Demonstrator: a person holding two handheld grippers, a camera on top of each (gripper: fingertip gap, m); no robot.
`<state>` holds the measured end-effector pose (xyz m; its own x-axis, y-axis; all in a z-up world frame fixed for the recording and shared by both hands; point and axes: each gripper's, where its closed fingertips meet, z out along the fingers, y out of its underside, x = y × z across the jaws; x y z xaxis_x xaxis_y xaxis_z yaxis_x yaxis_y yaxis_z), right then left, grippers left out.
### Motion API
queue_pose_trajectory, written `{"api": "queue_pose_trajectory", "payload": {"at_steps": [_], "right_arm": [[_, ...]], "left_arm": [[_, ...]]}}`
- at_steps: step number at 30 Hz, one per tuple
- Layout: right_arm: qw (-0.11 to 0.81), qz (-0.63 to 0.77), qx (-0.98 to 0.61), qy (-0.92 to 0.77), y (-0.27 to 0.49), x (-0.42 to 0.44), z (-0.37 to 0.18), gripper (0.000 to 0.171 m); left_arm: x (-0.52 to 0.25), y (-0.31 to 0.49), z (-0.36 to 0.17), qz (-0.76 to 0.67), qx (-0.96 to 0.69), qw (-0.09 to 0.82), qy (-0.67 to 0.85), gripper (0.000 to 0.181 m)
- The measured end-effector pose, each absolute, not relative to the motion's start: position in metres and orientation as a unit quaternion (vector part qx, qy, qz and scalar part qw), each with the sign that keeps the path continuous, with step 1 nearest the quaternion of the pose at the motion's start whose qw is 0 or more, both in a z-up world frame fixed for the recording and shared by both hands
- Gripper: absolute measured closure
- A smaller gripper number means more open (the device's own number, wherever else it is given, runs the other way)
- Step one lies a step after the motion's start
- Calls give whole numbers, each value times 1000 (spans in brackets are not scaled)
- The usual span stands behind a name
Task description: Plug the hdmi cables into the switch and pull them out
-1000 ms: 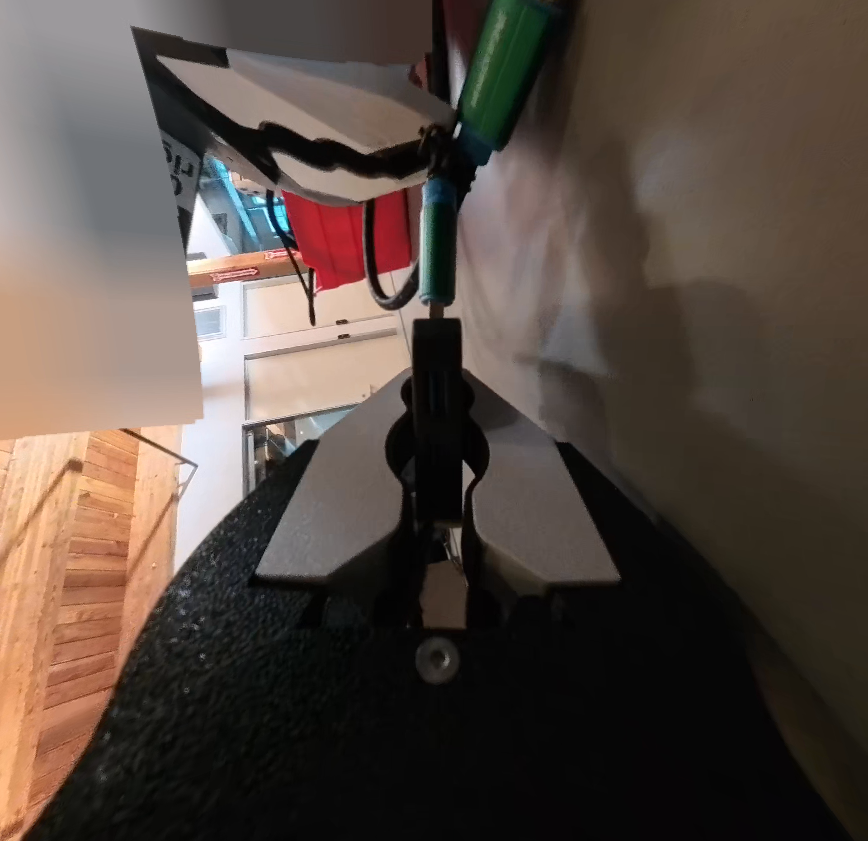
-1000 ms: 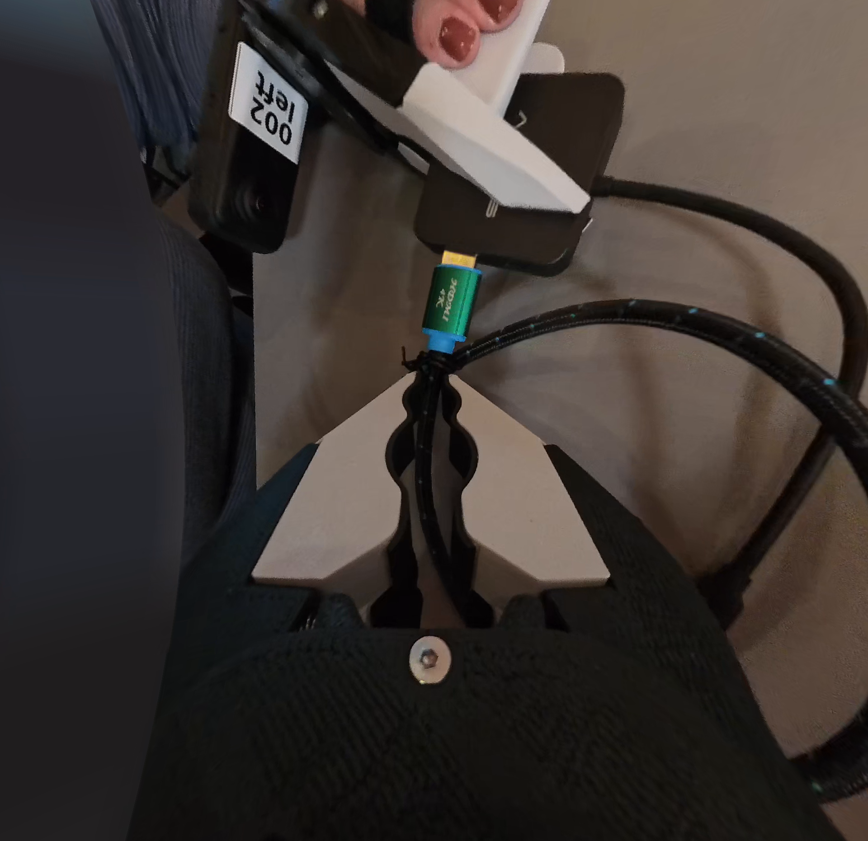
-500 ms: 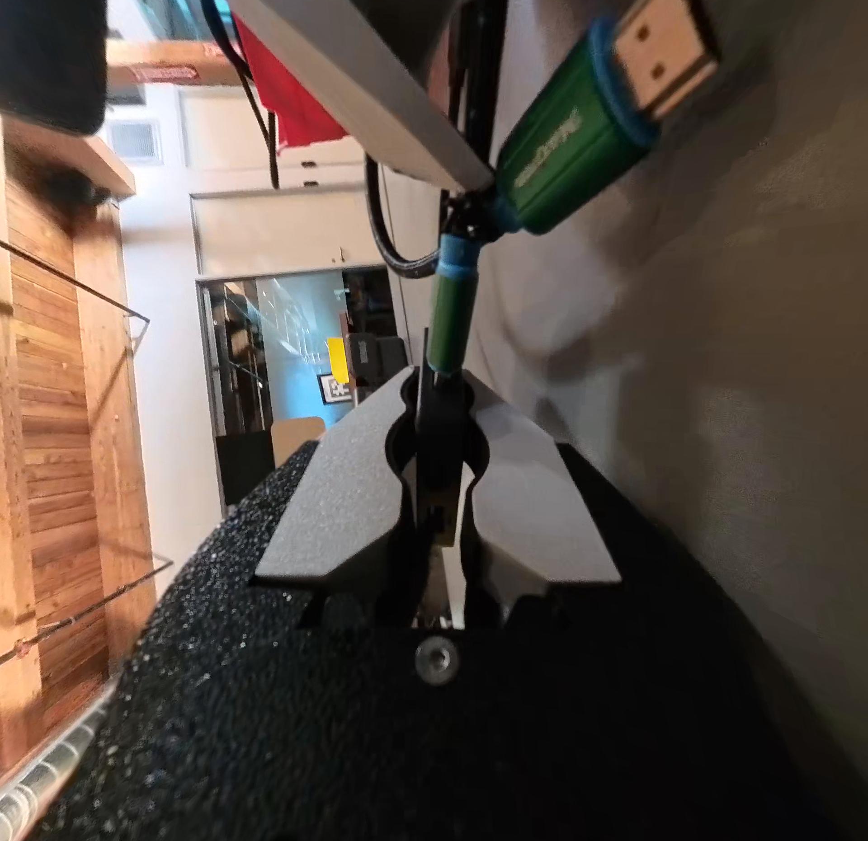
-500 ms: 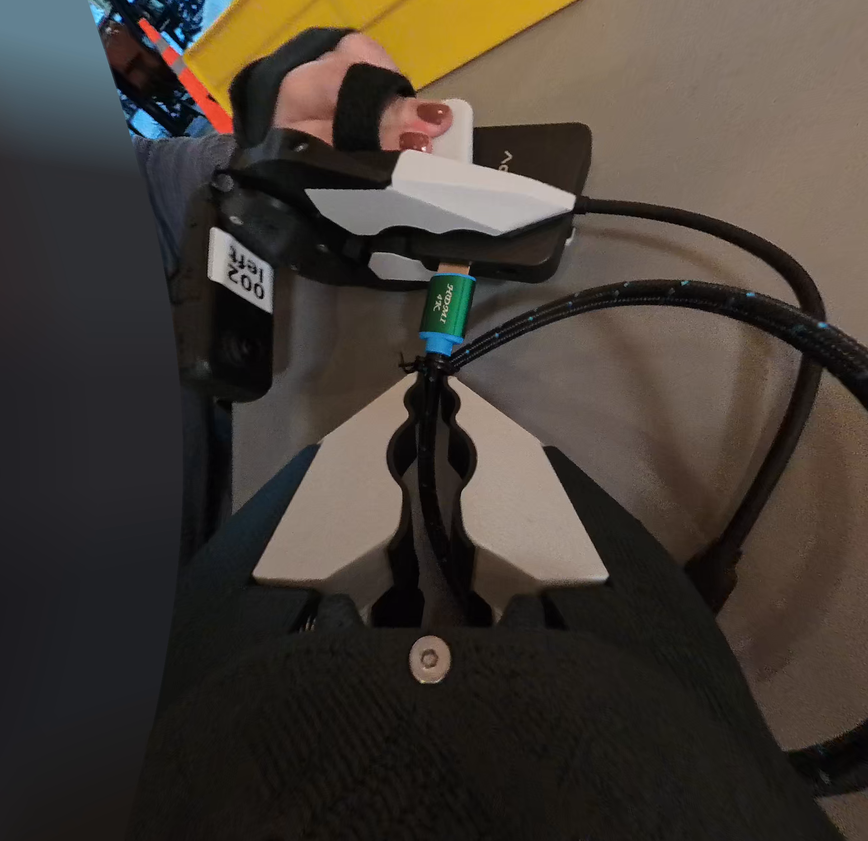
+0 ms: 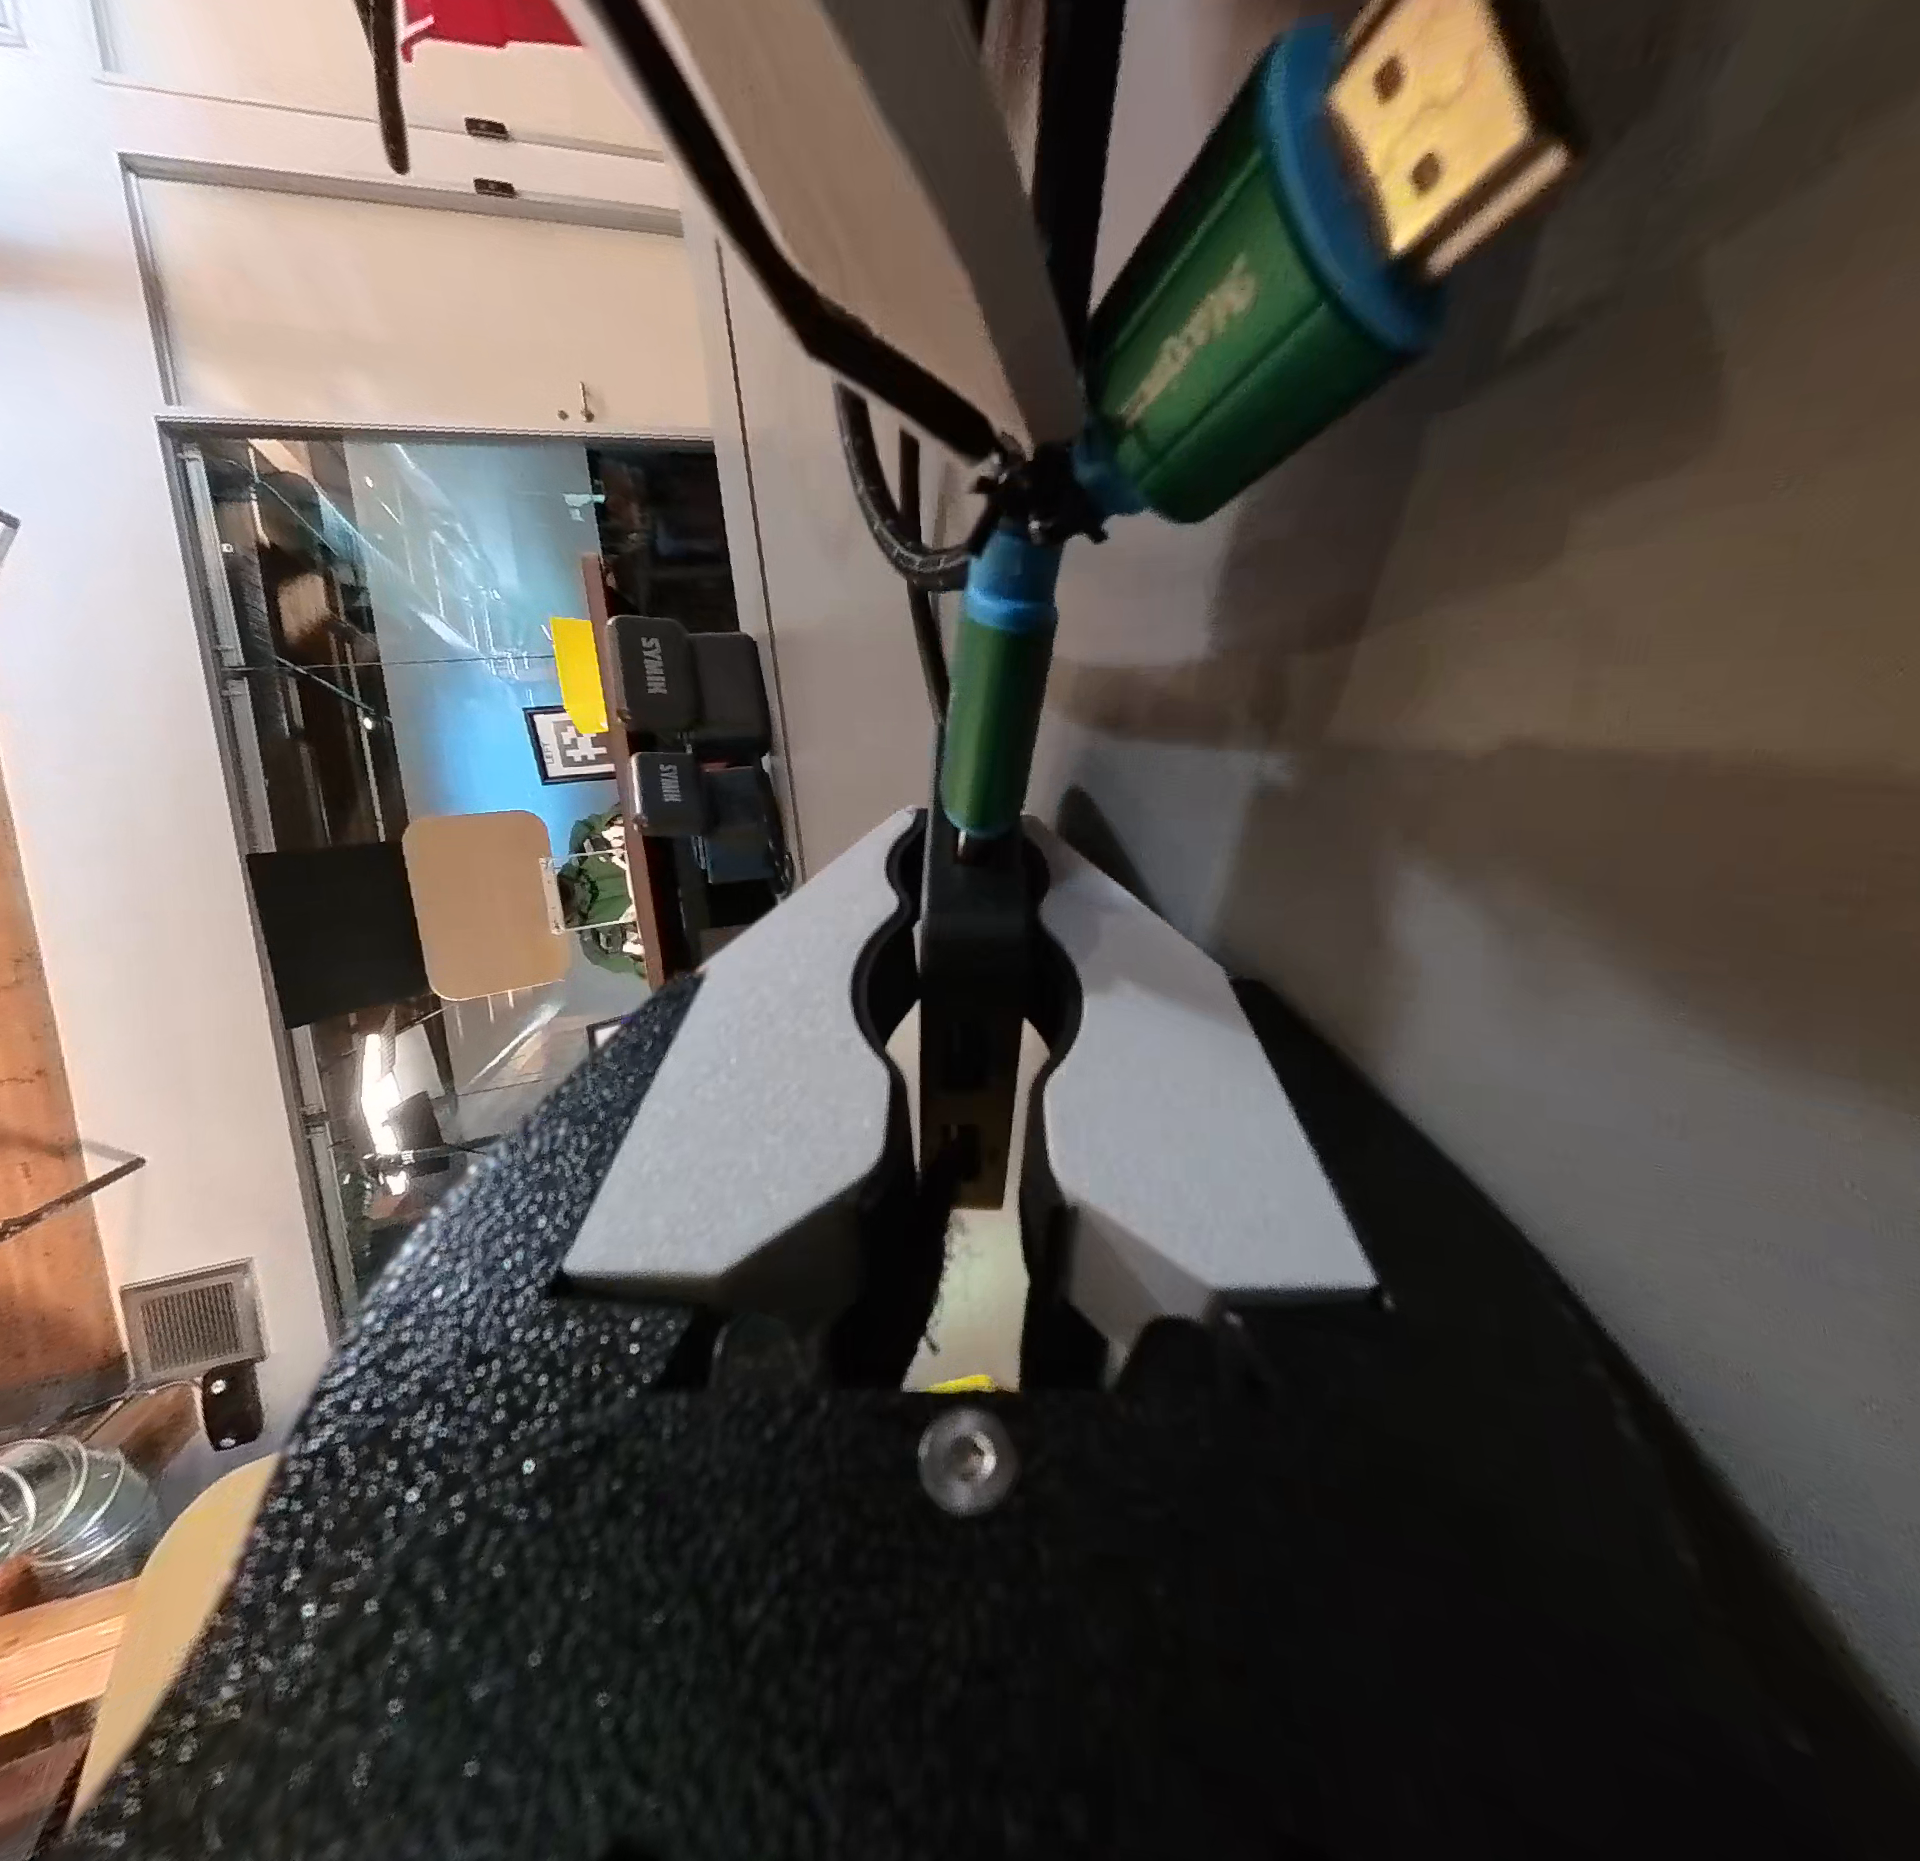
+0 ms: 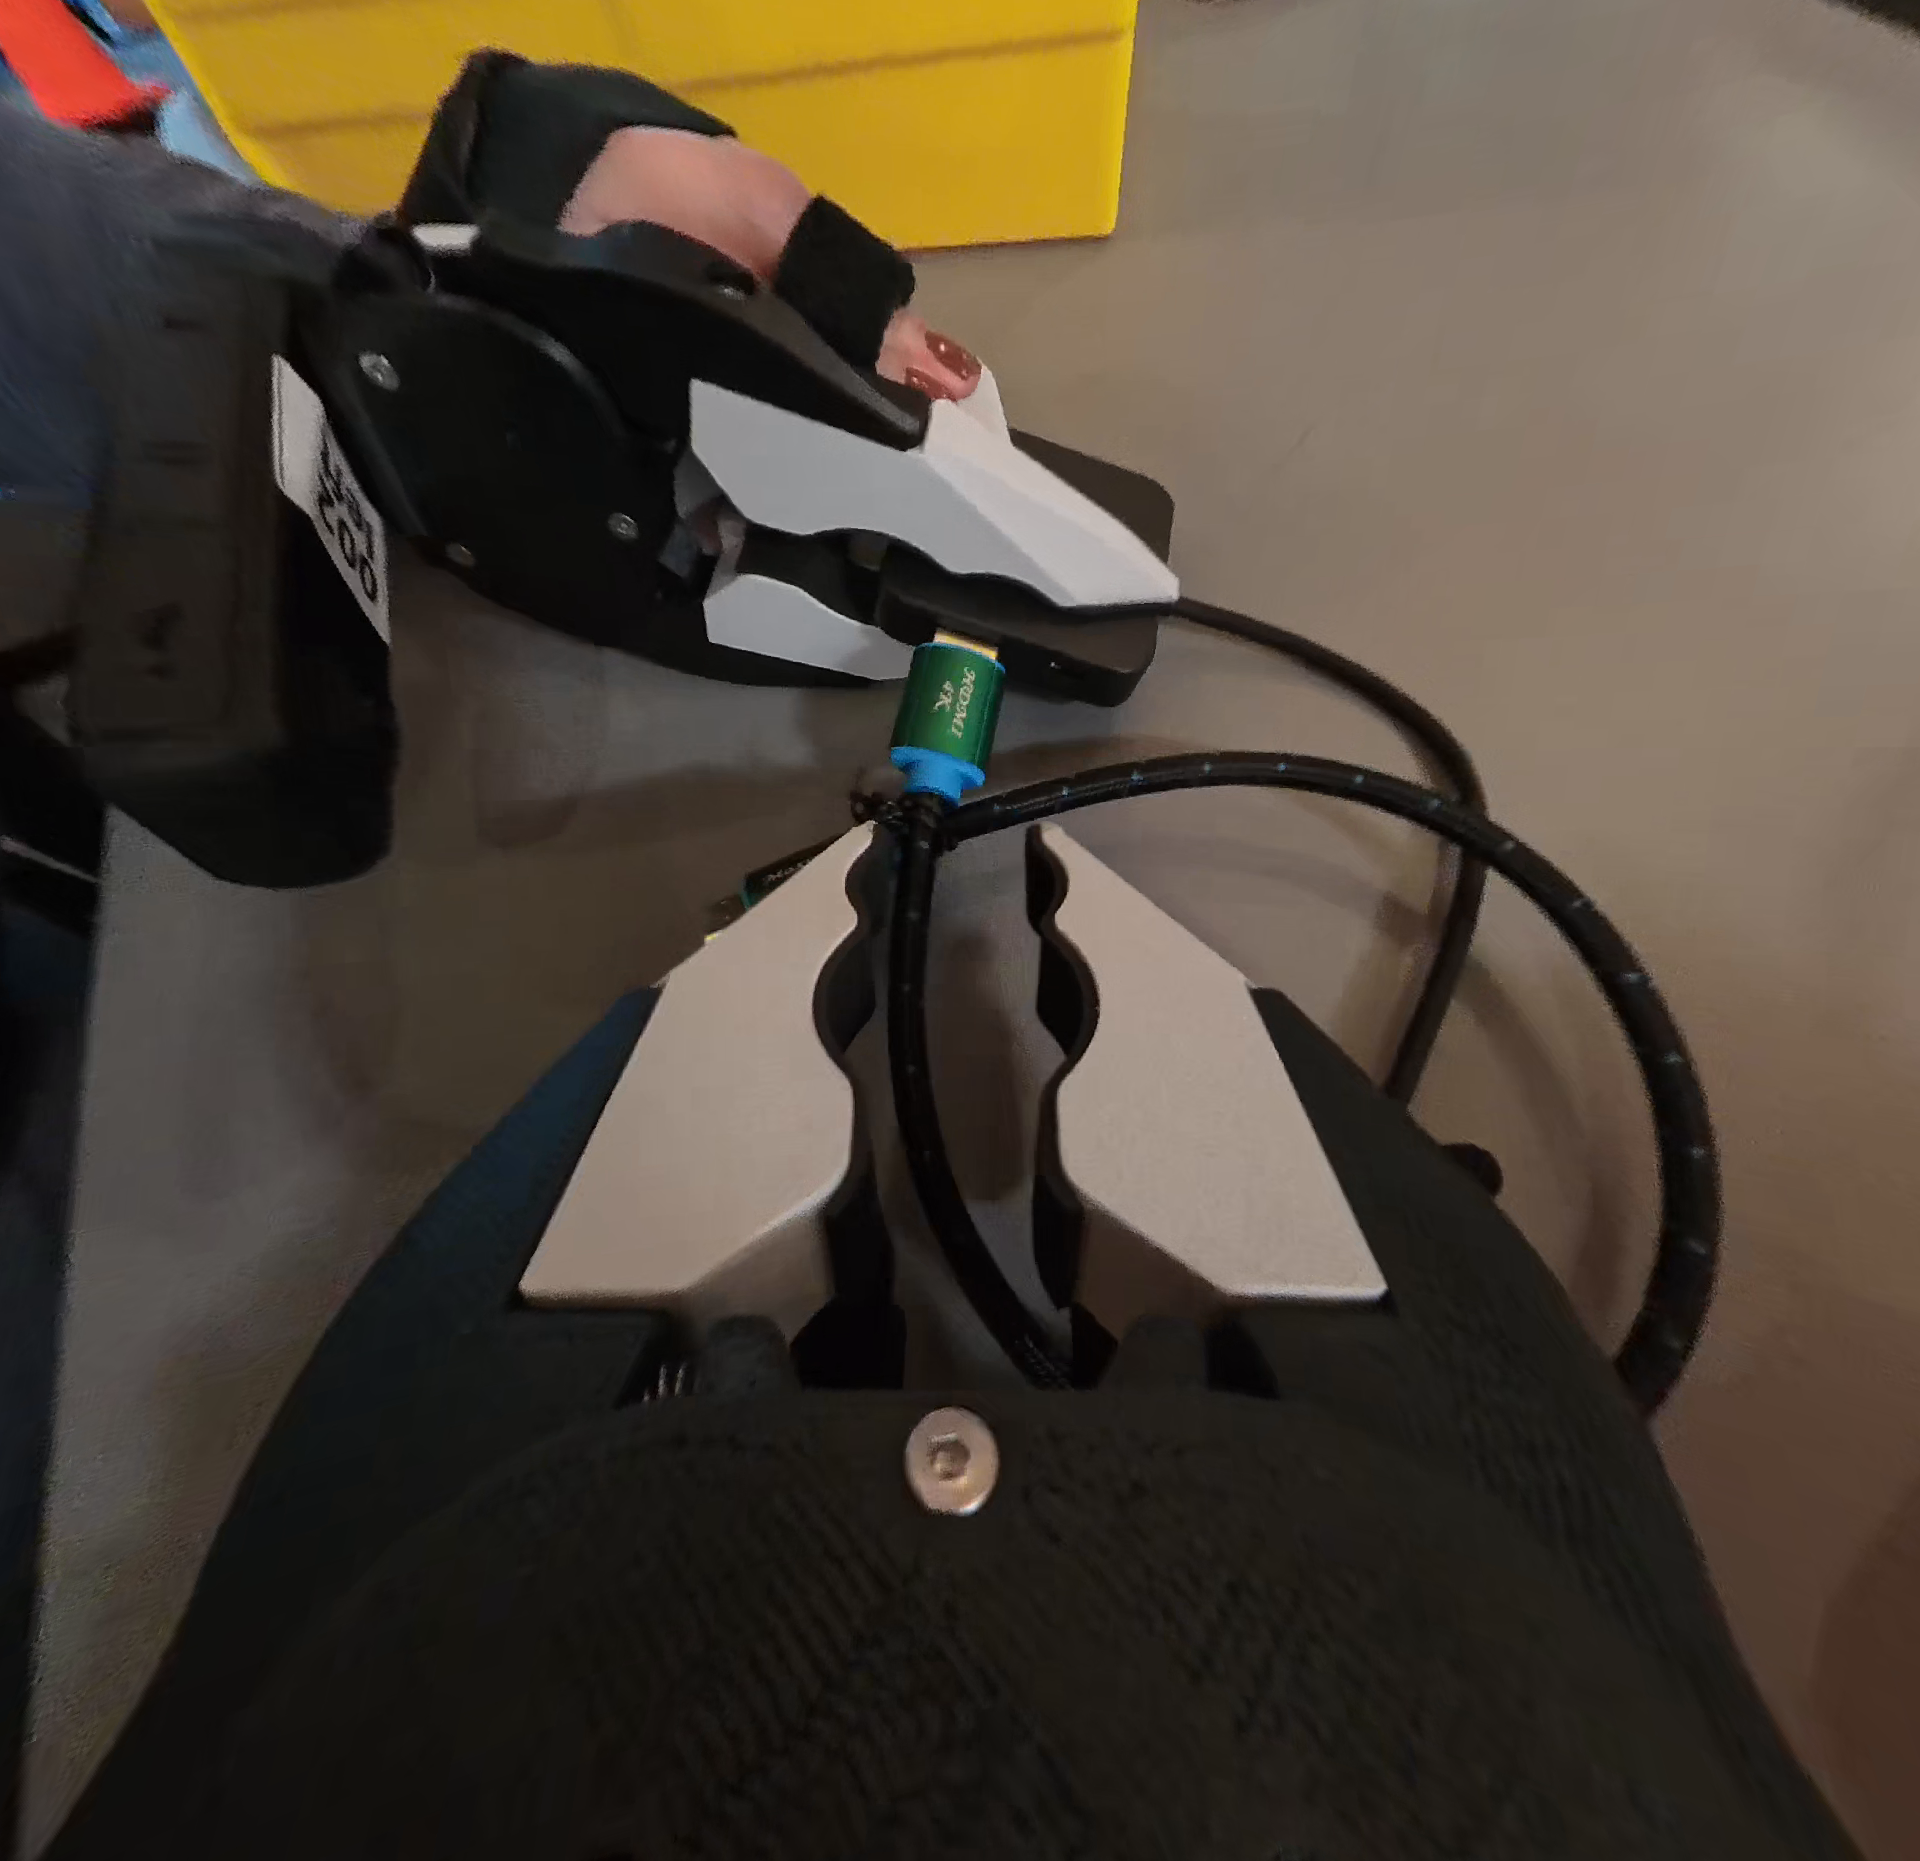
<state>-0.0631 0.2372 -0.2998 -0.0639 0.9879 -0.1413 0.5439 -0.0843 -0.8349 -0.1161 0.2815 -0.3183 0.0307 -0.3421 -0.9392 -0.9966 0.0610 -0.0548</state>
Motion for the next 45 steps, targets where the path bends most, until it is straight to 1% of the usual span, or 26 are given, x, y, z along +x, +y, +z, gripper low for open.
{"api": "queue_pose_trajectory", "payload": {"at_steps": [4, 6, 8, 10, 15, 17, 22, 25, 28, 31, 39, 45], "right_arm": [[321, 344, -586, -660, 240, -63, -292, 145], [313, 352, -576, -668, 240, -61, -284, 135], [303, 381, -570, -662, 238, -60, -272, 134], [309, 386, -563, -663, 235, -64, -268, 137], [324, 278, -578, -696, 236, -74, -298, 142], [337, 256, -575, -701, 236, -77, -301, 149], [378, 193, -556, -715, 240, -78, -303, 154], [384, 187, -558, -711, 242, -77, -307, 157], [381, 197, -565, -705, 242, -78, -307, 157], [386, 196, -563, -704, 241, -80, -307, 157], [410, 164, -556, -704, 242, -80, -305, 158], [431, 155, -551, -698, 242, -82, -298, 159]], "left_arm": [[-116, 282, -317, 366, -589, 431, 578, 169], [-115, 282, -317, 363, -590, 431, 579, 169], [-115, 282, -318, 366, -585, 429, 582, 169], [-114, 282, -318, 363, -590, 429, 580, 170], [-112, 282, -318, 333, -622, 426, 567, 169], [-112, 282, -318, 326, -629, 424, 564, 169], [-112, 281, -318, 322, -626, 431, 565, 169], [-118, 277, -318, 298, -651, 442, 541, 163], [-124, 275, -317, 302, -656, 434, 538, 165], [-127, 275, -317, 354, -621, 408, 568, 169], [-127, 275, -310, 402, -619, 378, 559, 171], [-128, 276, -302, 420, -612, 384, 550, 172]]}}
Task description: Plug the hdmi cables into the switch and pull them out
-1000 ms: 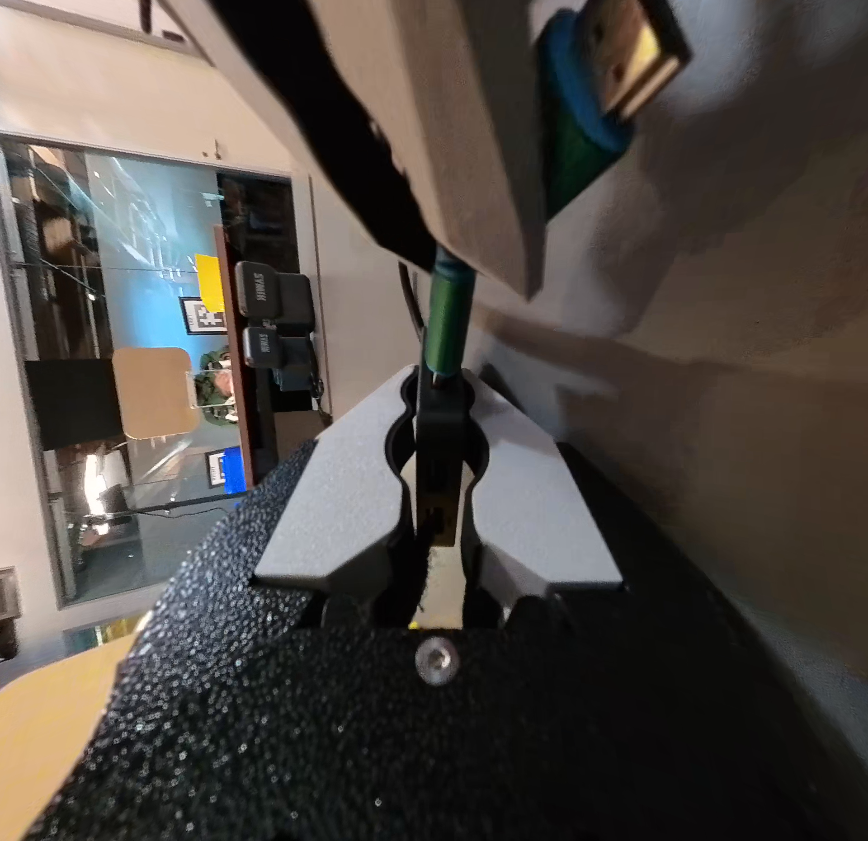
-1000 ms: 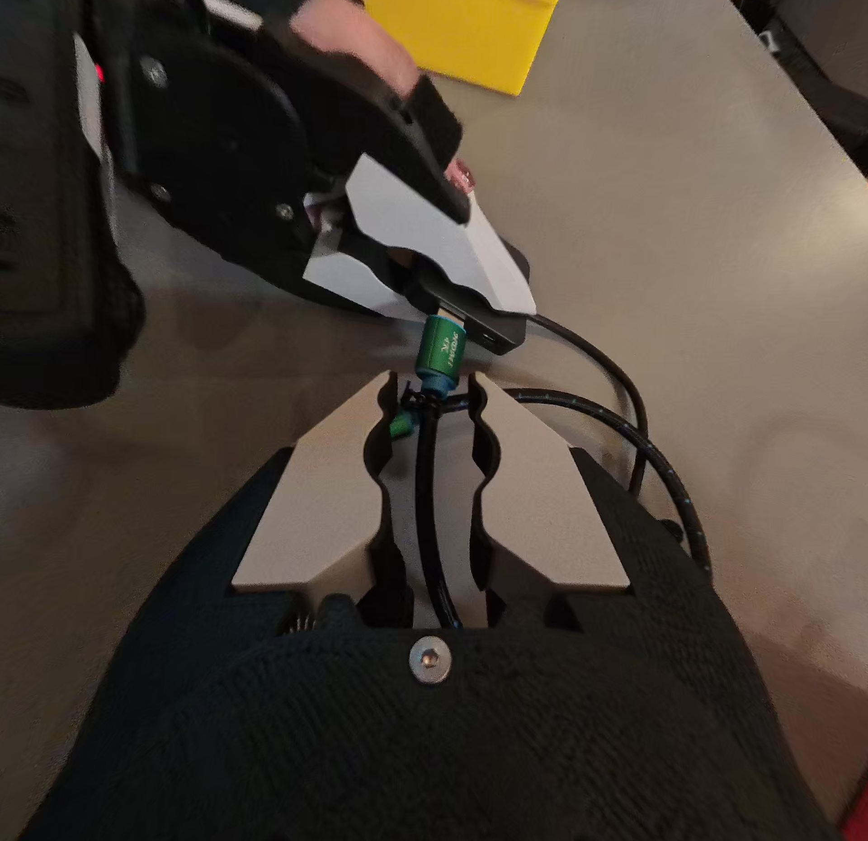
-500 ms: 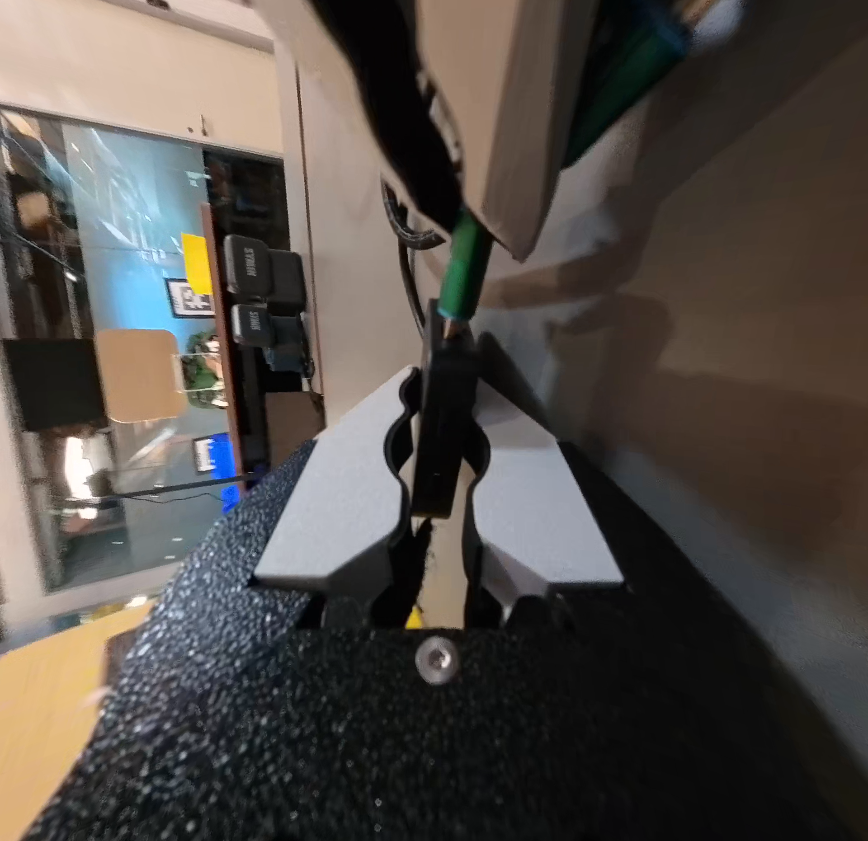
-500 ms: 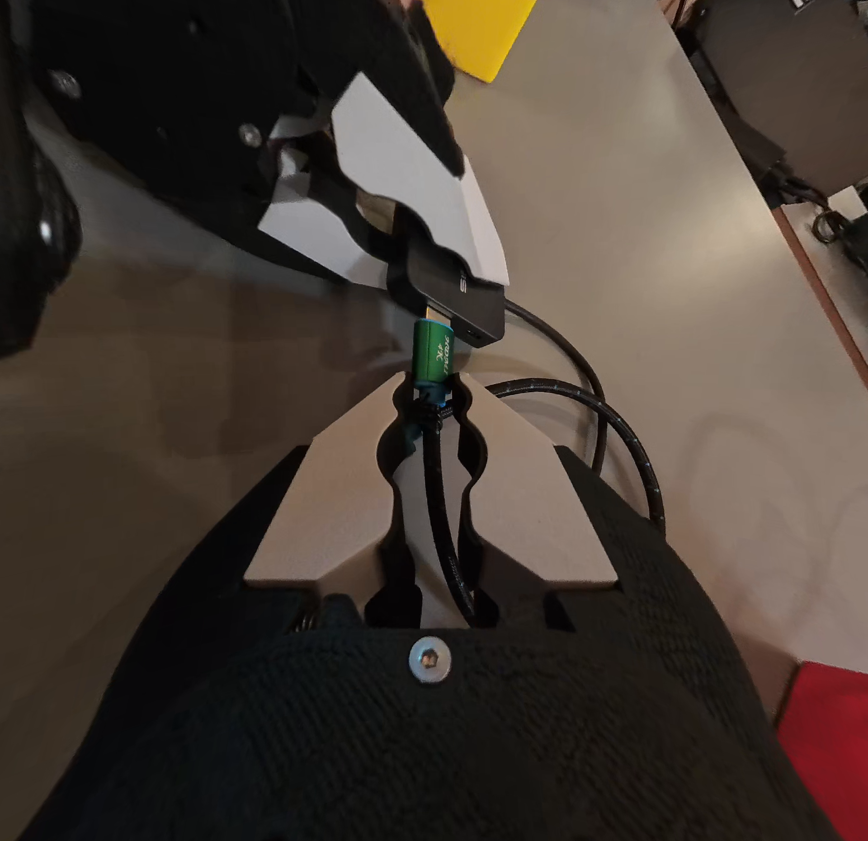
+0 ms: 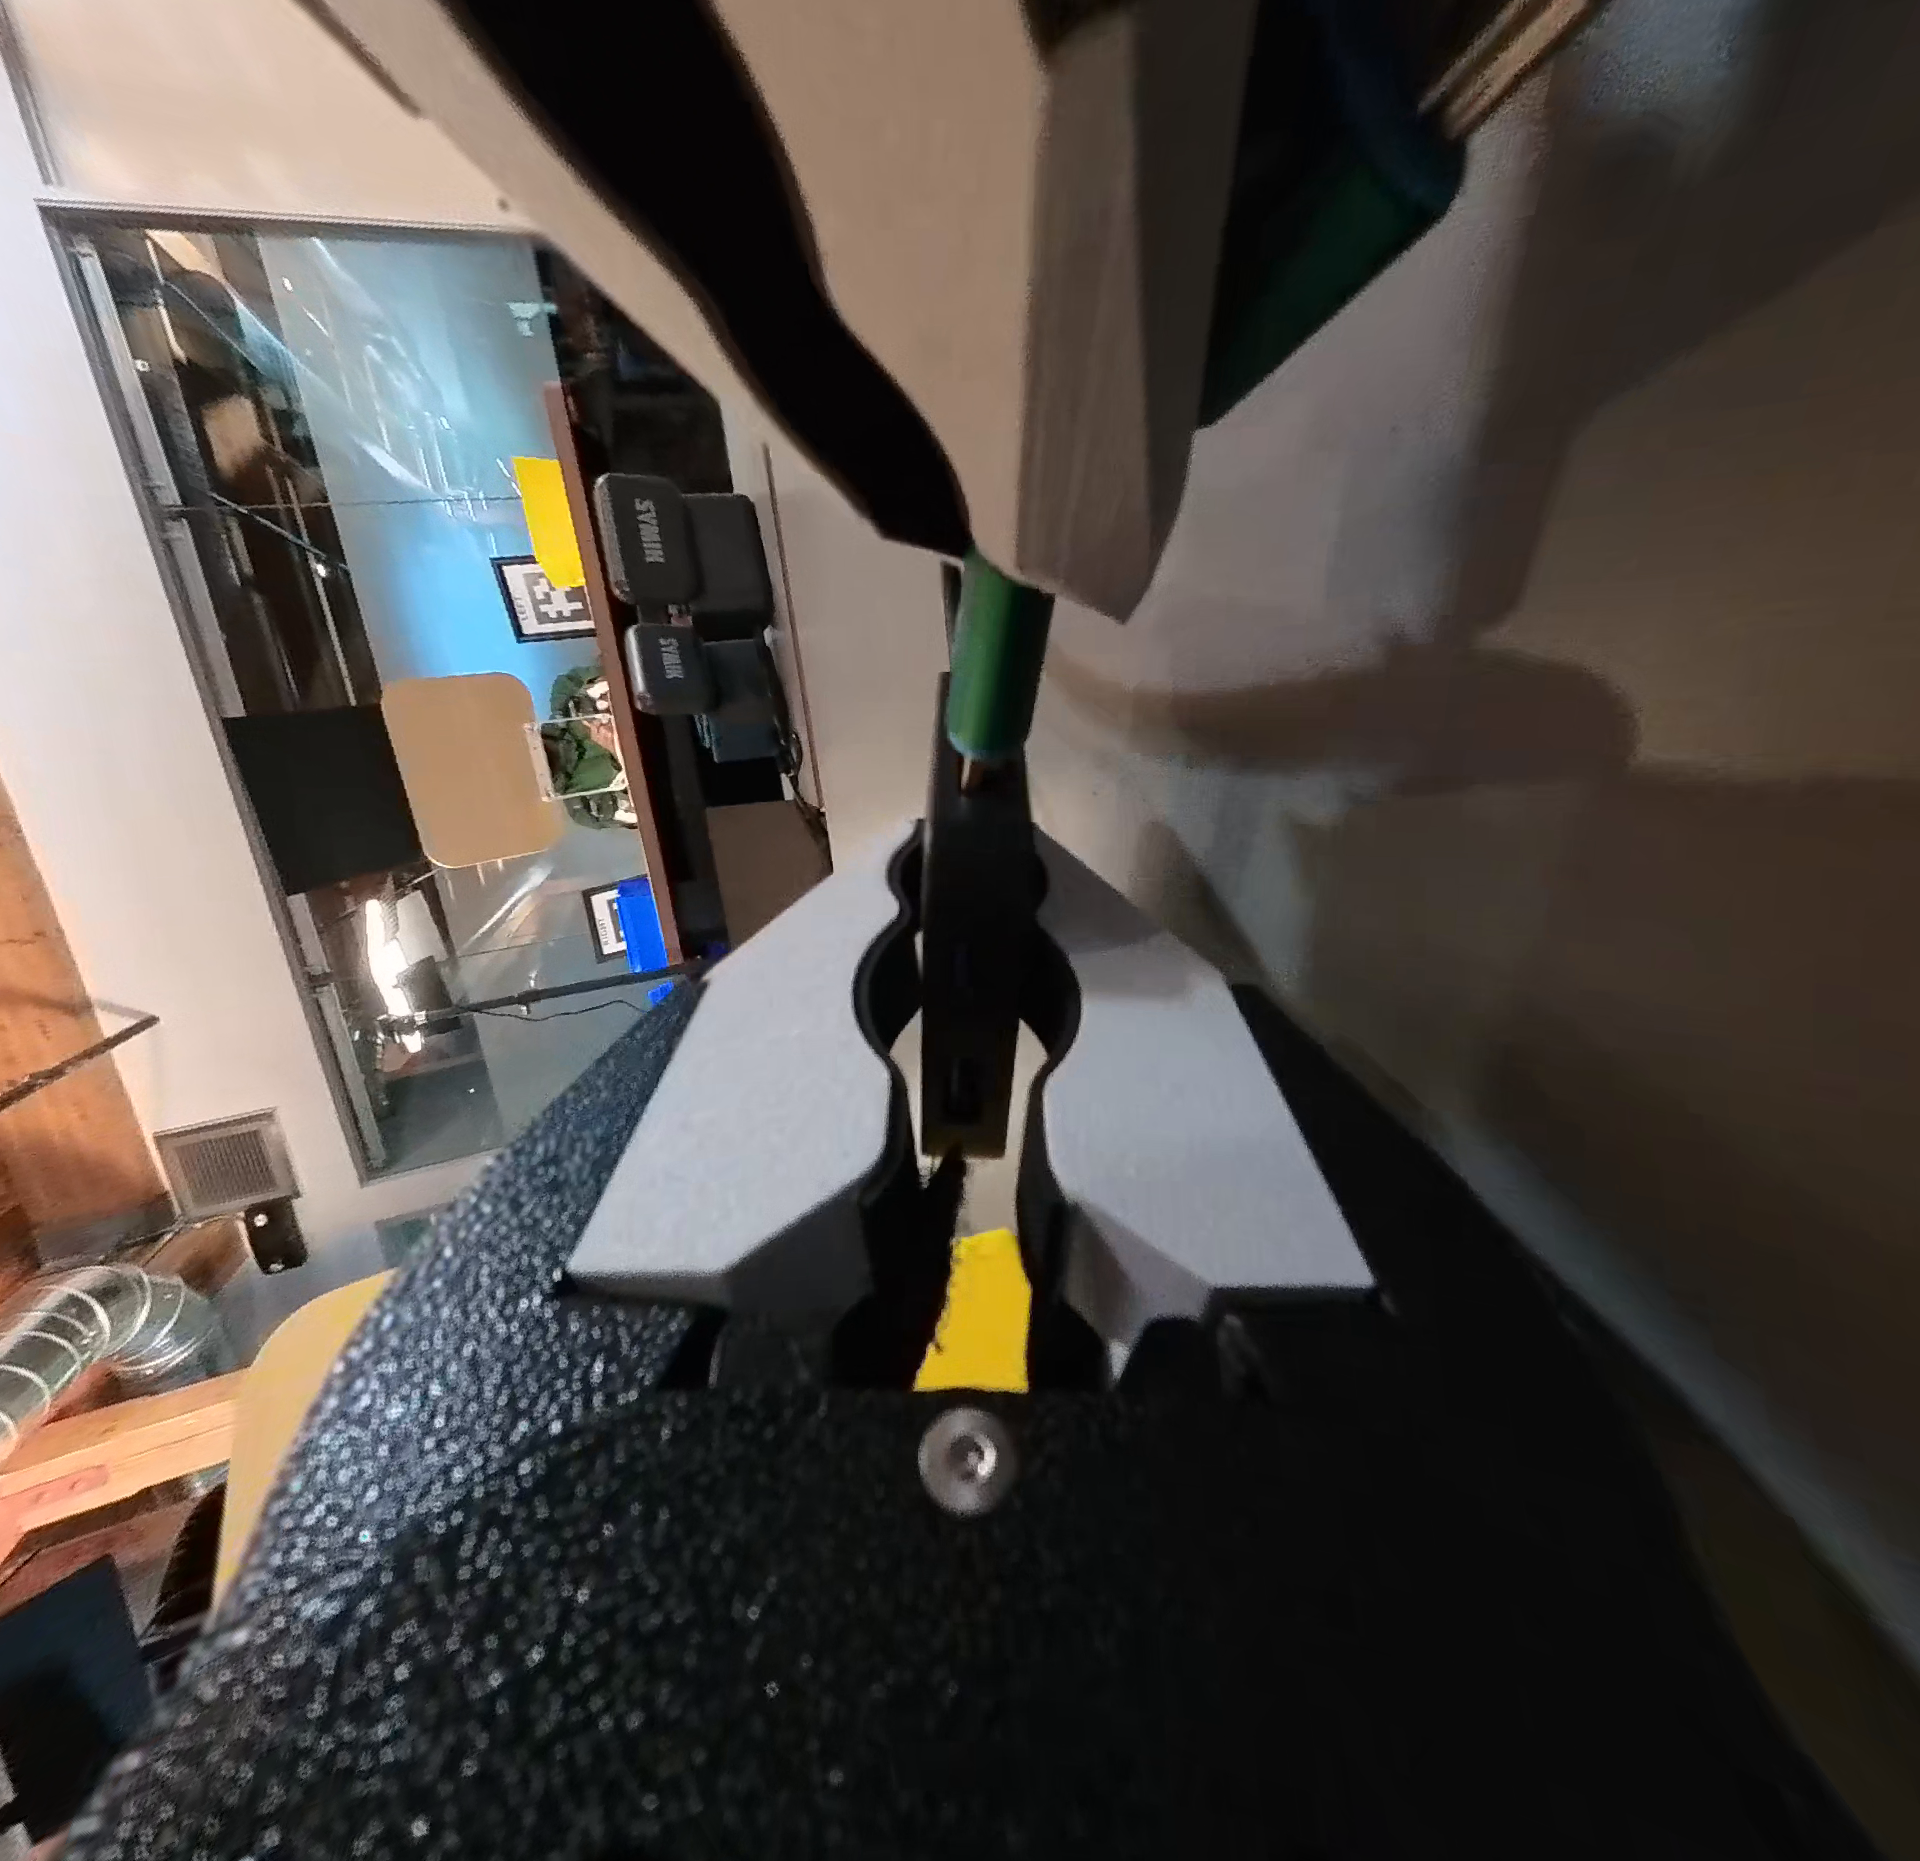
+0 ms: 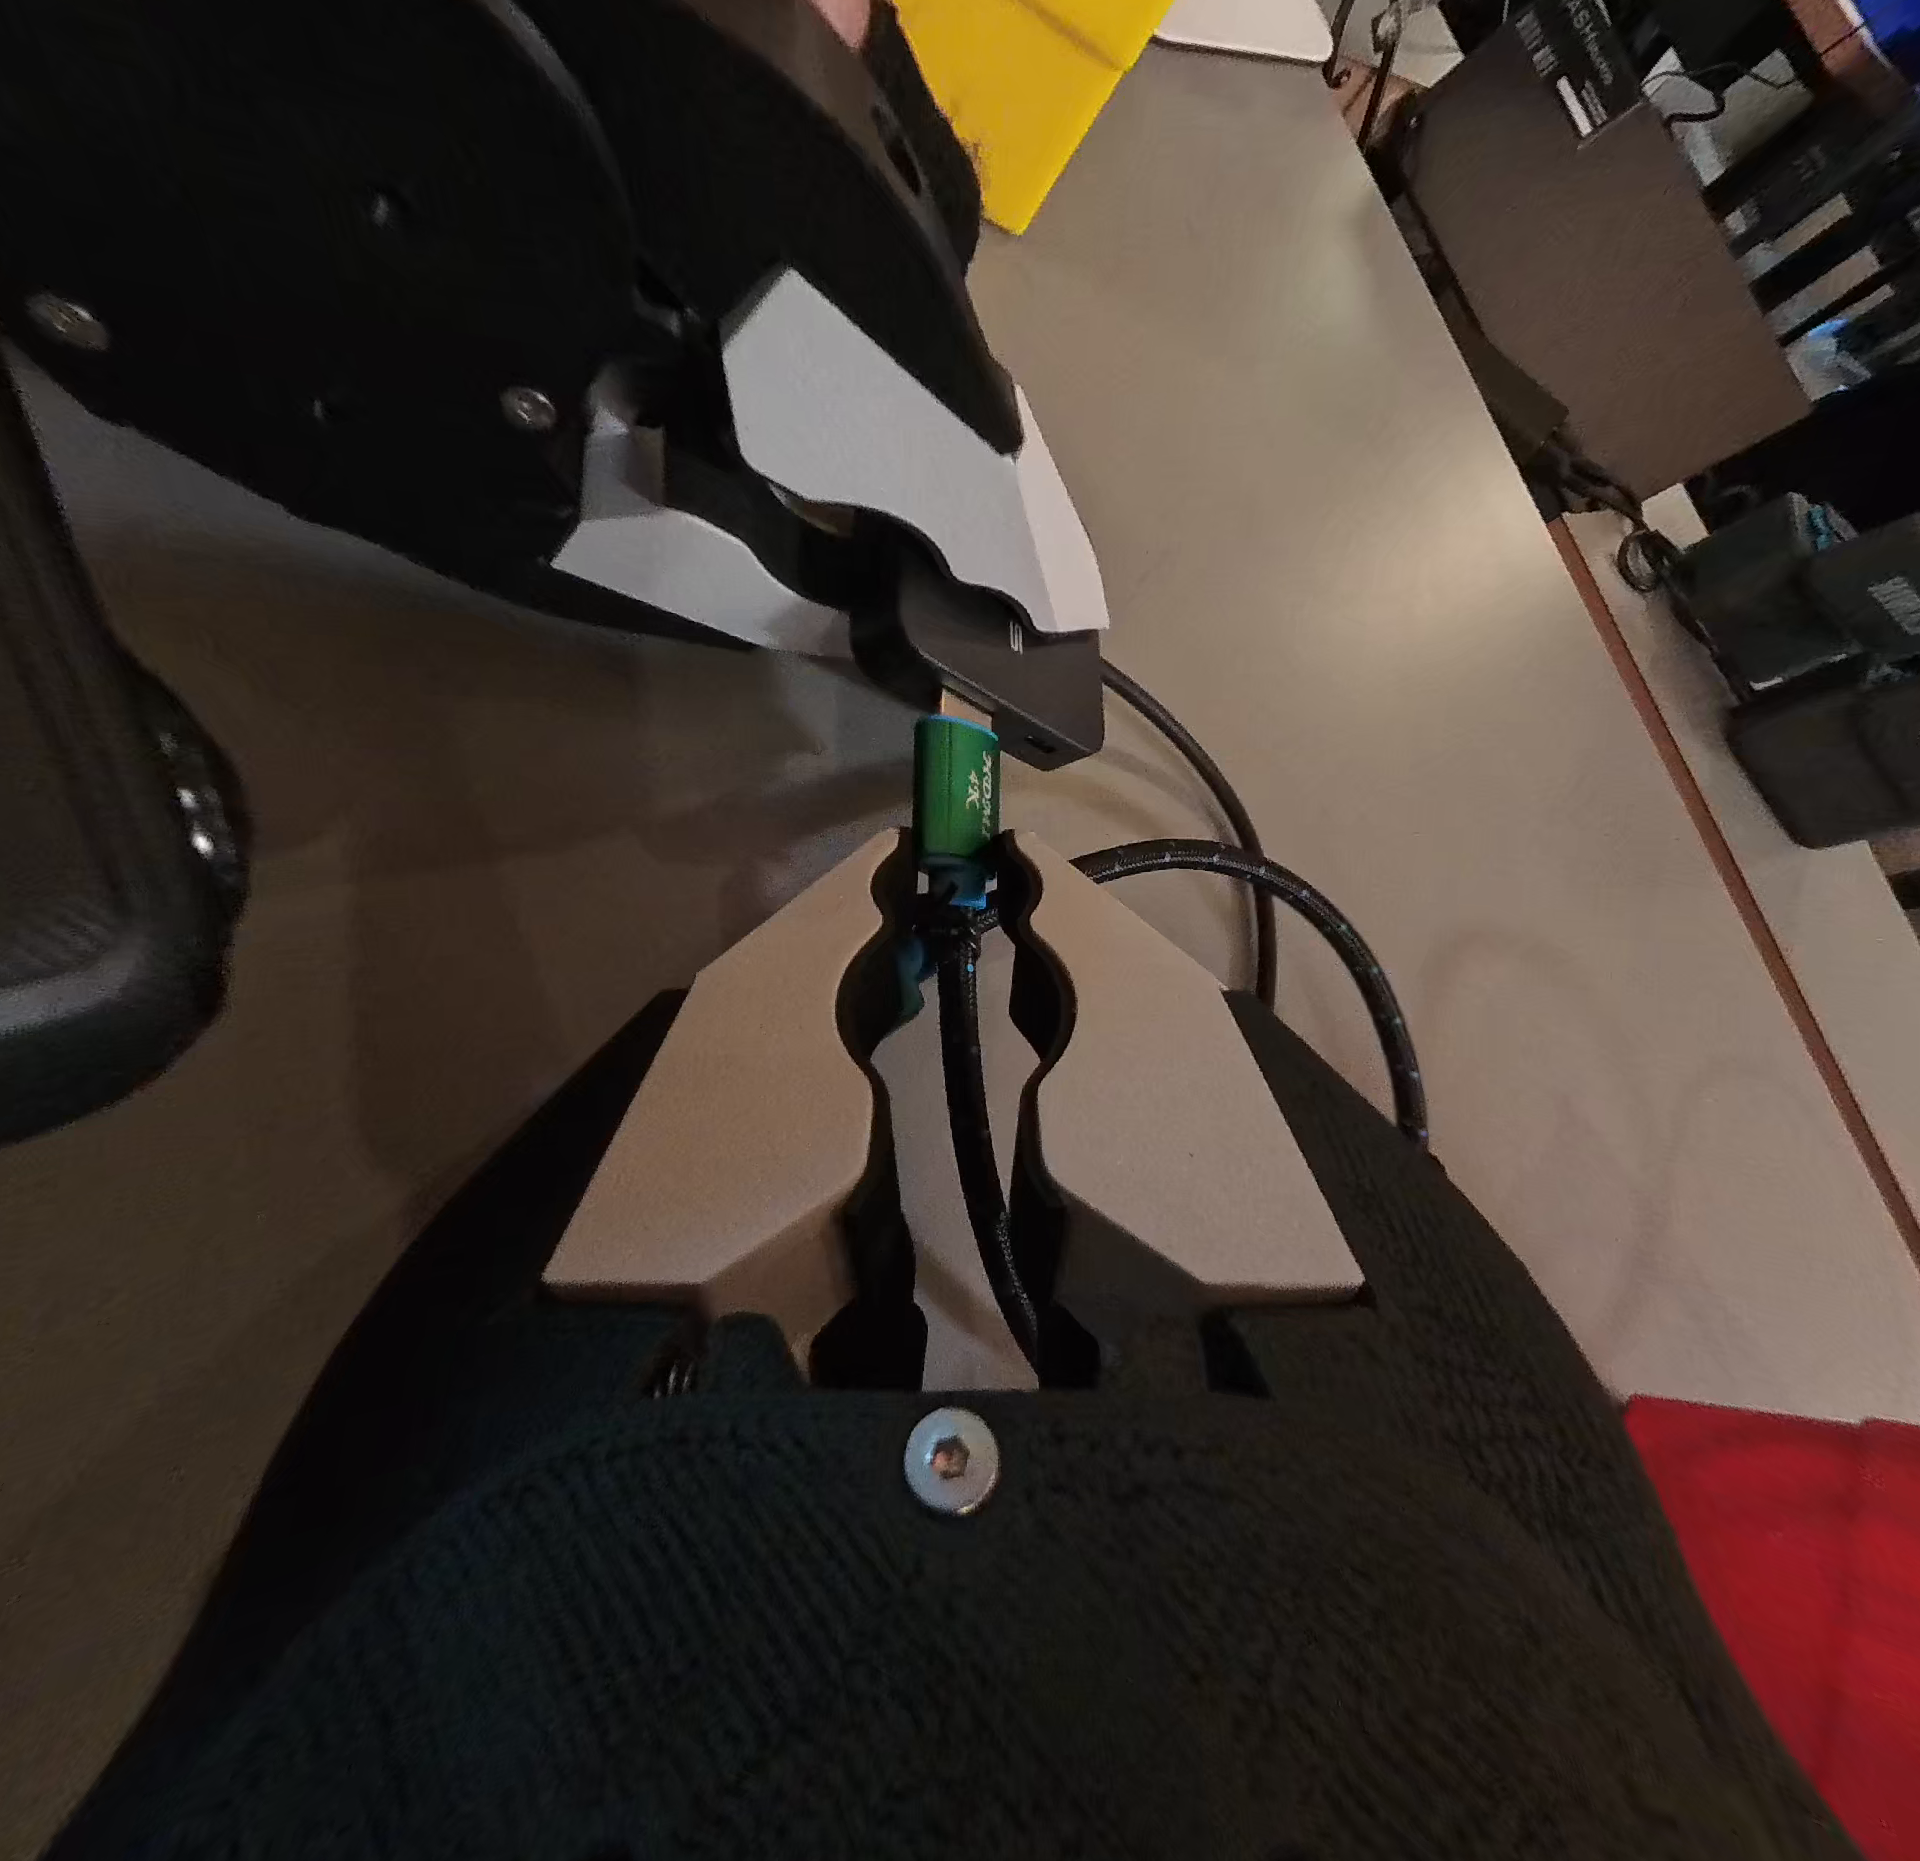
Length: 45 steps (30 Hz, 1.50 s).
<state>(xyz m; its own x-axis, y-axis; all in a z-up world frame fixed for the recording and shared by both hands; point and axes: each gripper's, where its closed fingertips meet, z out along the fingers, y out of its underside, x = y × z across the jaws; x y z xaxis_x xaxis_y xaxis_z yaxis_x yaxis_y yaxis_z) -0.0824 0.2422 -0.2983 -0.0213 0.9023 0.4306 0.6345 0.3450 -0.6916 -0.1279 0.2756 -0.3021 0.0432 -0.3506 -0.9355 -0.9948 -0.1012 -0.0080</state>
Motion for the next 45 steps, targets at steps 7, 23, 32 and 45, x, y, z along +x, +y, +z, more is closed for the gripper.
{"api": "queue_pose_trajectory", "payload": {"at_steps": [7, 23, 32, 45], "right_arm": [[436, 159, -550, -695, 237, -87, -297, 159], [446, 125, -553, -693, 246, -87, -301, 159], [445, 207, -531, -691, 249, -84, -293, 159], [446, 221, -452, -740, 248, -69, -295, 160]], "left_arm": [[-127, 276, -308, 412, -632, 368, 544, 172], [-133, 273, -307, 432, -651, 315, 539, 172], [-128, 271, -301, 320, -660, 408, 544, 157], [-104, 253, -296, 260, -576, 473, 614, 171]]}}
